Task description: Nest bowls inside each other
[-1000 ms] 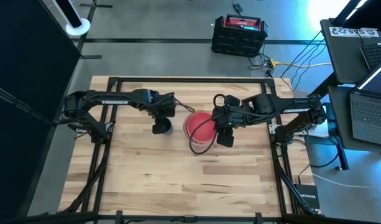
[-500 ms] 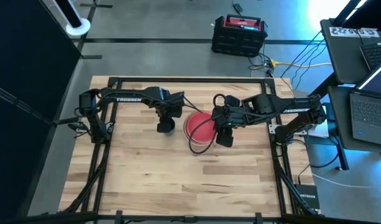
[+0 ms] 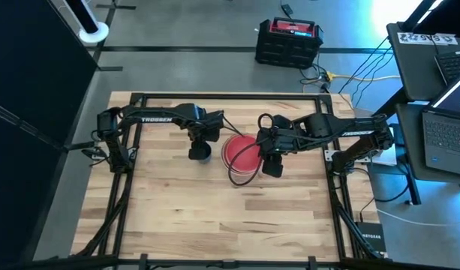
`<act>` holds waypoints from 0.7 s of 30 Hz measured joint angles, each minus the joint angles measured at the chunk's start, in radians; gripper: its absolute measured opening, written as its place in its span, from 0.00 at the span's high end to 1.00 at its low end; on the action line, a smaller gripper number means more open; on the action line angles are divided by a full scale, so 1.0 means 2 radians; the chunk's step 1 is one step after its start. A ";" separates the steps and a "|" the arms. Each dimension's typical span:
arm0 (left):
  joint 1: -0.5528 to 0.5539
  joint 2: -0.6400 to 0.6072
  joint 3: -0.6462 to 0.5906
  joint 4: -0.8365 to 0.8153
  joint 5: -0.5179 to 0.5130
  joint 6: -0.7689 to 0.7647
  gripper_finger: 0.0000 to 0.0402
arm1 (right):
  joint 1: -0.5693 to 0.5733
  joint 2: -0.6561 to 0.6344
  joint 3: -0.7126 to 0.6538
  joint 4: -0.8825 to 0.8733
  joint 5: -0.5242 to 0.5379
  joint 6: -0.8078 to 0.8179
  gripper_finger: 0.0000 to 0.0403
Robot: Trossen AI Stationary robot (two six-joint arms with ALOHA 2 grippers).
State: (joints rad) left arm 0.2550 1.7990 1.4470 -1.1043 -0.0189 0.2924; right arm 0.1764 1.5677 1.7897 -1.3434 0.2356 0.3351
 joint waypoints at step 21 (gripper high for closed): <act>-0.106 -0.328 0.034 -0.117 -0.018 -0.156 1.00 | 0.000 -0.221 -0.244 0.176 -0.111 -0.003 1.00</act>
State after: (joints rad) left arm 0.0438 1.1427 1.5142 -1.3376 -0.0556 -0.0201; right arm 0.1762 1.1248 1.3024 -0.9909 0.0137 0.3294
